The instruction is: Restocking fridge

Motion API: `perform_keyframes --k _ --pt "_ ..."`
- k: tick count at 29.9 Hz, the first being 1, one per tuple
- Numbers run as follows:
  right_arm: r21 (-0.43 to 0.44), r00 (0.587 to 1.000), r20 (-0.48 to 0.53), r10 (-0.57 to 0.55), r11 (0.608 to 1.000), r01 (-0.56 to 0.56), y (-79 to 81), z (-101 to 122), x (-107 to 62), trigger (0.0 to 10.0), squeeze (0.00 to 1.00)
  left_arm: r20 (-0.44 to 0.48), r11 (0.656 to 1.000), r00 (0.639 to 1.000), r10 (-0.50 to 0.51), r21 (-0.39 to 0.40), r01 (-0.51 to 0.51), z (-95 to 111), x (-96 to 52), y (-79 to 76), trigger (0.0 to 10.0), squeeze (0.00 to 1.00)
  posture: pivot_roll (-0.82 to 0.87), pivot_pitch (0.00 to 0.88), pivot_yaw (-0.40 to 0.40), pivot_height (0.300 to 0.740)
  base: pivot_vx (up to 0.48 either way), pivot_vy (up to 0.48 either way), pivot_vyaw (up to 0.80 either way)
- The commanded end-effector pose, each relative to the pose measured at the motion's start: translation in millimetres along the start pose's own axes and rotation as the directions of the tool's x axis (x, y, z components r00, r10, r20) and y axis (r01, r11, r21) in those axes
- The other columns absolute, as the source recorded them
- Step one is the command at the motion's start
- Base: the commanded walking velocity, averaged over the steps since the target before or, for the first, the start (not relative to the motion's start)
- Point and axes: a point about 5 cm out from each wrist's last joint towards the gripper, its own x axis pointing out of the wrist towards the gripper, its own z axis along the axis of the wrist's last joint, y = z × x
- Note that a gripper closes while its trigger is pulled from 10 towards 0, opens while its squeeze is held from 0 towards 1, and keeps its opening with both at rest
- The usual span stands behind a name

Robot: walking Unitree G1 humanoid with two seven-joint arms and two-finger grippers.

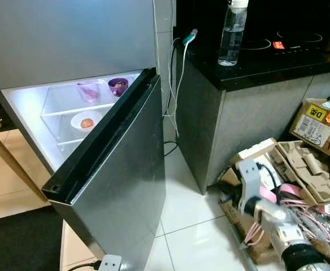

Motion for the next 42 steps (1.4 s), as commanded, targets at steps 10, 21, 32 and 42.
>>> perform_keyframes --k 10,21,32,42 --pt "-0.018 0.921 -0.342 -0.188 0.981 0.194 -8.1 -84.8 -32.4 10.0 0.01 -0.014 1.0 1.0 -0.013 -0.006 0.012 -3.8 0.9 -5.9 10.0 0.0 -0.05 0.0 0.015 0.74 0.0 0.0 0.71" --pt "-0.015 0.773 -0.563 -0.292 0.939 0.343 -10.1 -144.6 -83.6 10.0 0.0 -0.017 1.0 1.0 -0.013 -0.003 0.013 -3.1 1.0 -5.6 10.0 0.0 -0.05 0.0 0.019 0.74 0.0 0.0 0.73" --pt "-0.044 0.673 -0.668 -0.318 0.919 0.392 -1.7 -174.5 -113.5 10.0 0.0 -0.022 1.0 1.0 -0.016 -0.002 0.016 -3.5 1.2 -6.5 10.0 0.0 -0.05 0.0 0.02 0.74 0.0 0.0 0.73" --pt "-0.034 0.661 -0.677 -0.323 0.911 0.411 1.4 -178.8 -116.4 10.0 0.0 -0.02 1.0 1.0 -0.016 -0.004 0.016 -2.8 1.3 -6.4 10.0 0.0 -0.05 0.0 0.021 0.74 0.0 0.0 0.73"
